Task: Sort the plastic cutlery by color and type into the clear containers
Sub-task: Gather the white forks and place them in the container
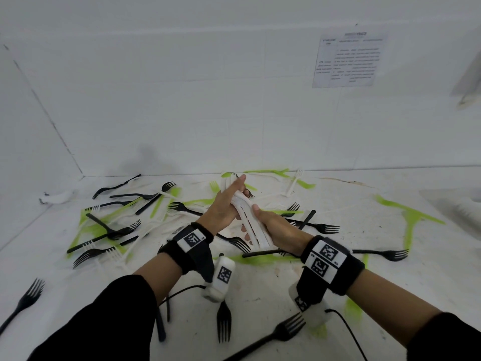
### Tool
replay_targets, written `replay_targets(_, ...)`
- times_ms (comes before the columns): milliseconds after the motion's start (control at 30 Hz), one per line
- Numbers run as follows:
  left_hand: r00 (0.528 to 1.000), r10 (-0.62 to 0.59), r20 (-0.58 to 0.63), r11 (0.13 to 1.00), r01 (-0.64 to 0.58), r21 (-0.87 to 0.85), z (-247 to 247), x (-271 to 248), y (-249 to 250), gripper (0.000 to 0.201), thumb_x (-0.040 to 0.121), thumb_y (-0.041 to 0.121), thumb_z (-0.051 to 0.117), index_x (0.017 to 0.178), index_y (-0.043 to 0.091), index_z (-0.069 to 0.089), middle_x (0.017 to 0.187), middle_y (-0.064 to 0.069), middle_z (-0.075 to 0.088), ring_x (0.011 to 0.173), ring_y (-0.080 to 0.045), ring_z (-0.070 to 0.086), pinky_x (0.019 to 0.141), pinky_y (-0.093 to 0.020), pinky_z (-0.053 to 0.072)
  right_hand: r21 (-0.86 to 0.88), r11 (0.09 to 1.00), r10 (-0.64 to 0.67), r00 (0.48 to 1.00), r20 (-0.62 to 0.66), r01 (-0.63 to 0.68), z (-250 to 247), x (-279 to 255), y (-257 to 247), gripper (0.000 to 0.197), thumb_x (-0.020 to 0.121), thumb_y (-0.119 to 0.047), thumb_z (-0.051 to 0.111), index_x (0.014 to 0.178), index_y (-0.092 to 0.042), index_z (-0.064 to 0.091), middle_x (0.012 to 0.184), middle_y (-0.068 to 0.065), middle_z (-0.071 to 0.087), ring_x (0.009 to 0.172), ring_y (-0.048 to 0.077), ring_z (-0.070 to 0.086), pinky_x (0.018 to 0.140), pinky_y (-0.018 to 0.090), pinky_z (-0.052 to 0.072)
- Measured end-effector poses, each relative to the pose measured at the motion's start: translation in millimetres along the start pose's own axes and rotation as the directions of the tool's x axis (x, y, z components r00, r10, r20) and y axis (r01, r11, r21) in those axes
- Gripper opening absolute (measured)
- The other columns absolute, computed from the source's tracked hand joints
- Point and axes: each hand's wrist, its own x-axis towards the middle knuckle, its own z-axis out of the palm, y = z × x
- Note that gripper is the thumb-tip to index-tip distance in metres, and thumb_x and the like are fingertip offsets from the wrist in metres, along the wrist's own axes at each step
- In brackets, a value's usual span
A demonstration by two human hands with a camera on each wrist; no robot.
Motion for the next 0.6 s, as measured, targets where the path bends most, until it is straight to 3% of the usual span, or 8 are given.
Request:
replay_targets(133,0.997,0.075,0.019,0.997,-0.074,-0.039,-3.1,-3.3,2.3,0.024,0.091,0.022,0.055,0.068,0.018,0.048,0.058,0.008,0.052,0.054,-0.005,0.052,0.051,-0.020,0.043,0.177,0.982,0.044,0.994,0.096,-0.060,-3.0,-1.9,-5.1,0.035,0.101,-0.026,0.035,0.117,-0.002,0.055,0.090,0.010,0.071,0.079,0.020,0.069,0.074,0.029,0.058)
replay_targets(300,0.989,0.149,-0.003,0.986,-0.149,-0.078,-2.4,-5.4,0.3,0.024,0.088,0.000,0.057,0.072,0.016,0.047,0.050,0.008,0.049,0.045,-0.004,0.047,0.049,-0.016,0.045,0.045,0.996,0.068,0.990,0.121,-0.074,-1.4,-3.6,-7.1,0.033,0.097,-0.028,0.042,0.110,-0.004,0.061,0.095,0.003,0.073,0.085,0.015,0.069,0.079,0.032,0.057)
replay_targets(467,0.983,0.181,0.020,0.983,-0.181,-0.027,-0.9,-7.9,1.1,0.018,0.074,0.013,0.068,0.073,0.017,0.050,0.055,0.007,0.047,0.048,-0.004,0.046,0.051,-0.017,0.043,0.117,0.983,0.124,0.979,0.160,-0.143,3.8,-3.4,-0.9,0.031,0.100,-0.030,0.033,0.106,-0.012,0.057,0.099,0.008,0.067,0.093,0.018,0.063,0.085,0.036,0.051)
replay_targets(600,0.982,0.186,0.032,0.970,-0.188,0.152,-4.8,-9.1,4.0,0.016,0.090,0.020,0.059,0.077,0.017,0.050,0.067,0.007,0.046,0.063,-0.010,0.044,0.058,-0.021,0.039,0.031,0.998,0.053,0.994,0.100,-0.057,-3.0,-3.4,-1.6,0.026,0.099,-0.027,0.039,0.109,-0.015,0.060,0.092,0.004,0.065,0.085,0.012,0.062,0.082,0.030,0.051)
